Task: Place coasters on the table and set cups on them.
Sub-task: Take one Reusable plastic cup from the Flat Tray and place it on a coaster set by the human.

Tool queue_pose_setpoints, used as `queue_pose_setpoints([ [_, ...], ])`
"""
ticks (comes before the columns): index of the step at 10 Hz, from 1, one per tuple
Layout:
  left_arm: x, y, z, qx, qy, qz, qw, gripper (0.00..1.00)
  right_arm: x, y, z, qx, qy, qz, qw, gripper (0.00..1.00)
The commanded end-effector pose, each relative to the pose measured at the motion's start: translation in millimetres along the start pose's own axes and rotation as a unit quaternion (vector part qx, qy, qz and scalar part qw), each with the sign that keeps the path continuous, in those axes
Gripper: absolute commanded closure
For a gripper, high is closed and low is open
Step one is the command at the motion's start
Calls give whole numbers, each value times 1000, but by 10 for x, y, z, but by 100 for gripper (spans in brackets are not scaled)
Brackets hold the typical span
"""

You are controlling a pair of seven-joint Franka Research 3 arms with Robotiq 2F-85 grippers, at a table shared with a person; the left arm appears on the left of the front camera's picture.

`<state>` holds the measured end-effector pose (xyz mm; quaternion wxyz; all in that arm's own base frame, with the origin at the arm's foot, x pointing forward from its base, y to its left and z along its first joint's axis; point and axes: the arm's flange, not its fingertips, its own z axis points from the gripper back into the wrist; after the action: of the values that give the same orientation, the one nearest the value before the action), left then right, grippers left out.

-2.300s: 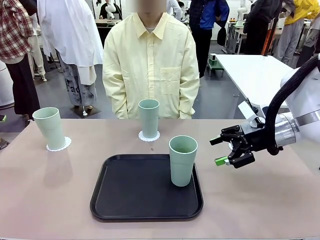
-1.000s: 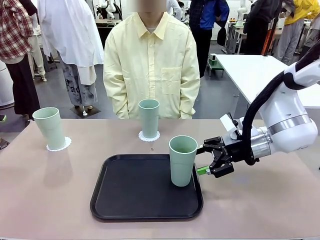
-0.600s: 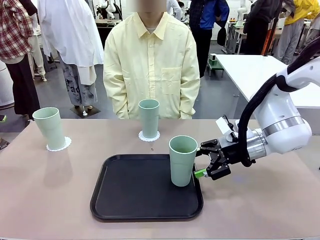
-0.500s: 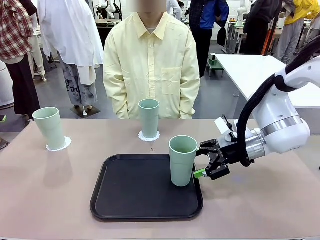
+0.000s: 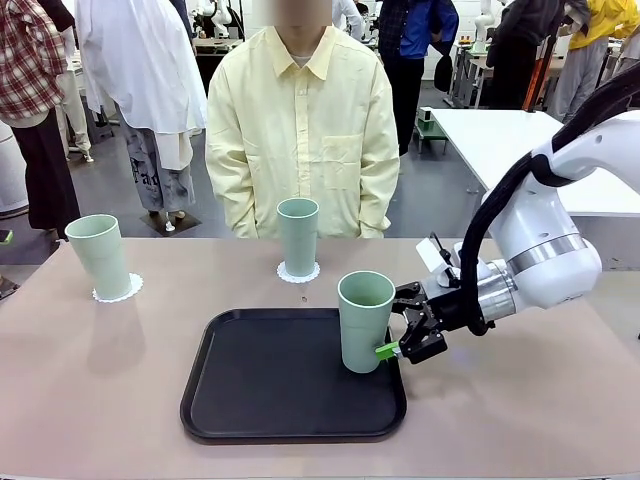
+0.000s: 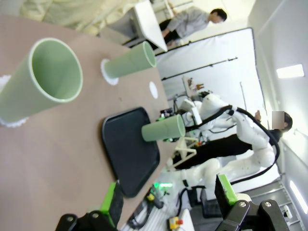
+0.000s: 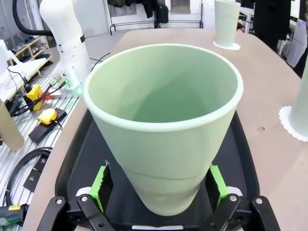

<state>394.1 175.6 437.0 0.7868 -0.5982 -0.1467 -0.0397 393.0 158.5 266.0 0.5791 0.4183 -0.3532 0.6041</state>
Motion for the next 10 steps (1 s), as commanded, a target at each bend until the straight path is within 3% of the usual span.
queue_pose_setpoints([
  [1, -6, -23, 8, 0, -2, 2, 1000, 0, -23, -59, -157, -10, -8, 8, 1000, 0],
  [8, -6, -23, 8, 0, -2, 2, 1000, 0, -11, -136, -257, -9, -31, -6, 999, 0],
  [9, -6, -23, 8, 0, -2, 2, 1000, 0, -9, -138, -251, -2, -35, -13, 999, 60],
  [10, -6, -23, 8, 0, -2, 2, 1000, 0, -16, -142, -245, -4, -36, -15, 999, 60],
])
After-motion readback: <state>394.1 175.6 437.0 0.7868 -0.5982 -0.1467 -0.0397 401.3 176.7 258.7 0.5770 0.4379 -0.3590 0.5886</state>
